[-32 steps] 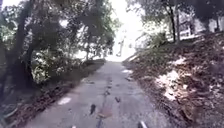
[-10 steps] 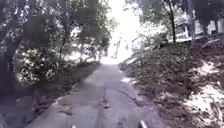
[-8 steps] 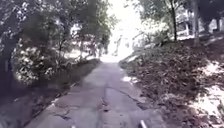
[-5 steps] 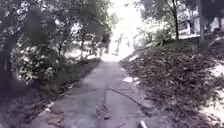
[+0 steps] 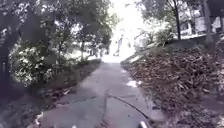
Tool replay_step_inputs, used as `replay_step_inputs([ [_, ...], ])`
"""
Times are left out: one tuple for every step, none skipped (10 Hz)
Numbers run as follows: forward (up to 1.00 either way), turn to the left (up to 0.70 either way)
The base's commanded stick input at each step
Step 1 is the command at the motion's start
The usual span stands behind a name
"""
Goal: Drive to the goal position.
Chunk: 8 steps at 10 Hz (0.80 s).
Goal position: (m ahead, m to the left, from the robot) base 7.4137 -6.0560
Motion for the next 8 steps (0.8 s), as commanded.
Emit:
replay_step_inputs([
  [0.5,-0.09],
  [0.5,0.0],
  [0.5,0.0],
  [0.5,0.0],
  [0.5,0.0],
  [0.5,0.0],
  [0.5,0.0],
  [0.5,0.0],
])
